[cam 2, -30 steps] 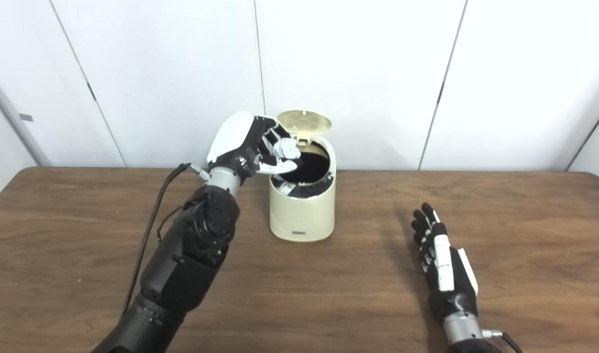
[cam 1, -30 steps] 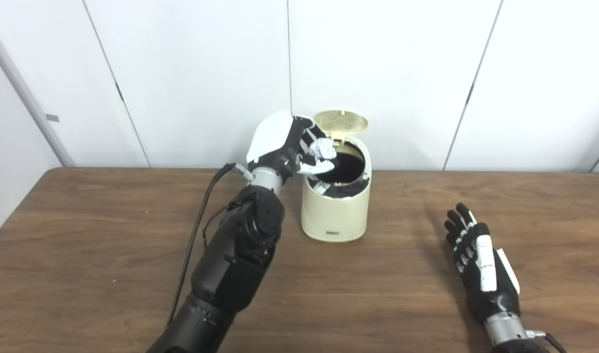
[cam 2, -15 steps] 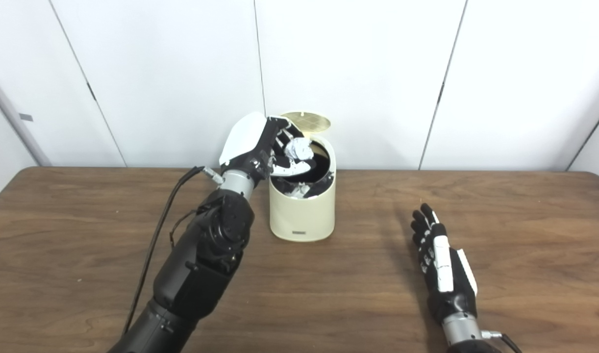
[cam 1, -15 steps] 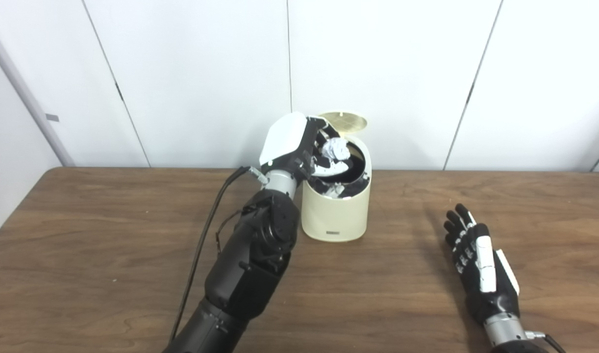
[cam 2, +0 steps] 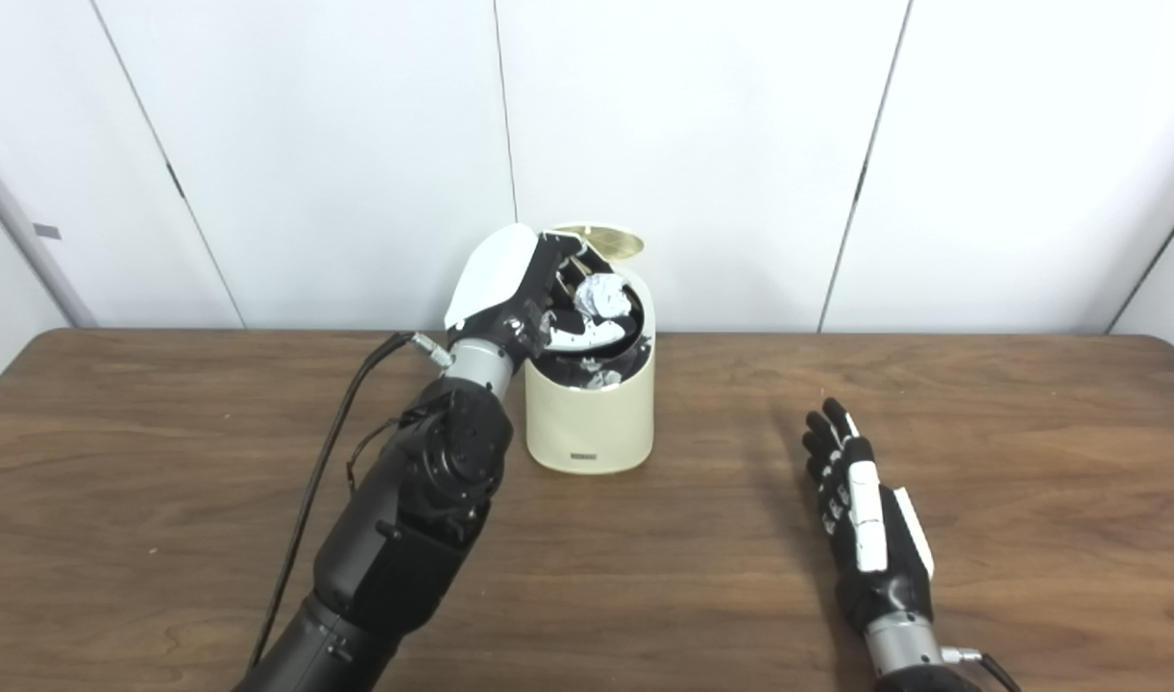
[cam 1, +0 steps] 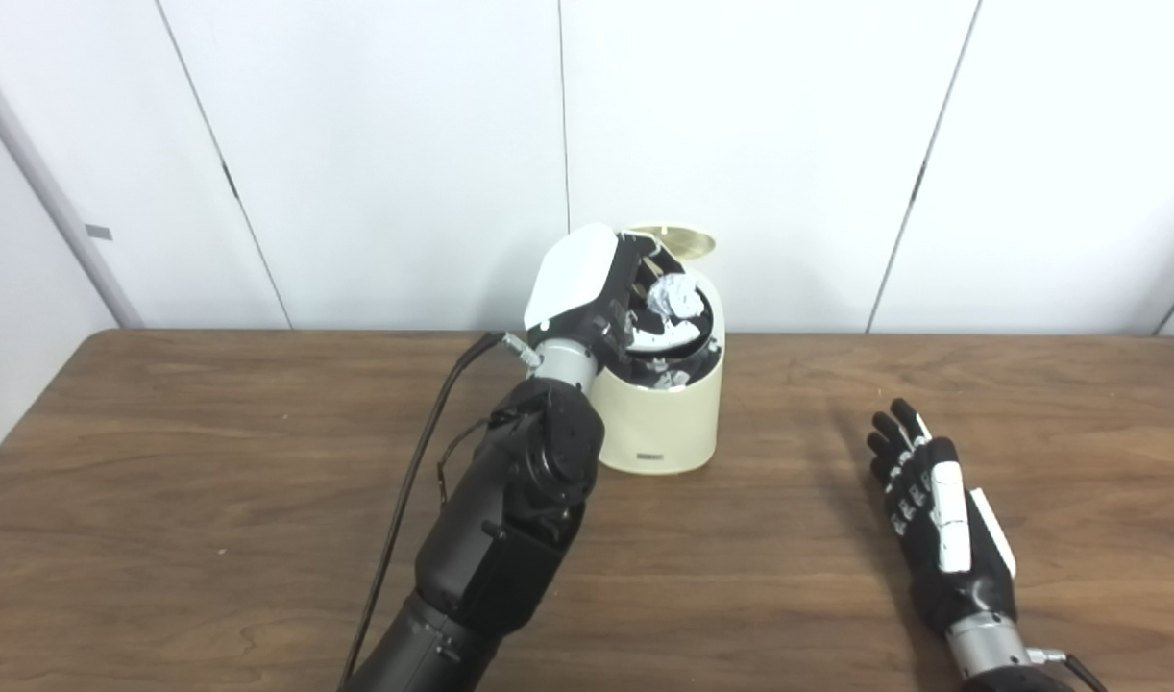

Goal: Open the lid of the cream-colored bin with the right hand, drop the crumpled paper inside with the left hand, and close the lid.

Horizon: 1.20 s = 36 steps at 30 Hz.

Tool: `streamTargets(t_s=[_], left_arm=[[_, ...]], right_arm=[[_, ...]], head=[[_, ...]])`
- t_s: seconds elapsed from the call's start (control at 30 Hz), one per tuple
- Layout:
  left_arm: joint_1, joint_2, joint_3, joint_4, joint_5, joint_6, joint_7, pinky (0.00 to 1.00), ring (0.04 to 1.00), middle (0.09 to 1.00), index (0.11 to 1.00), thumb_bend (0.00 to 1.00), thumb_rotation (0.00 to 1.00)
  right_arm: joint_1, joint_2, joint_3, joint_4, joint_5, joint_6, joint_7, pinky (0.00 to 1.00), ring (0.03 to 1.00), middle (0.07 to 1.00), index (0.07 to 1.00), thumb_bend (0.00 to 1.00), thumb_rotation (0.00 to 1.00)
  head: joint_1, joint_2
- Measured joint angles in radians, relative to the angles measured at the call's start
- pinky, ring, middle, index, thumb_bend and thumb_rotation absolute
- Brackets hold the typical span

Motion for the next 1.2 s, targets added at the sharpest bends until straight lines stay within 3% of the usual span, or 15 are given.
streamTargets(t_s=[0.57,1.2], left_arm=[[-0.004,0.018,-0.044,0.064,0.019,-0.049,0.06,0.28,0.393,0.507,0.539,0.47,0.0],[-0.005,0.041,-0.078,0.071,0.081,-0.07,0.068,0.29,0.397,0.52,0.528,0.47,0.0]], right_arm=[[0.001,0.0,-0.003,-0.001,0.012,0.0,0.0,1.0,0.968,0.947,0.971,0.52,1.0],[0.002,-0.001,-0.002,-0.001,0.033,-0.002,0.003,1.0,0.988,0.96,0.972,0.52,1.0]], head=[[0.0,0.0],[0.011,0.005]])
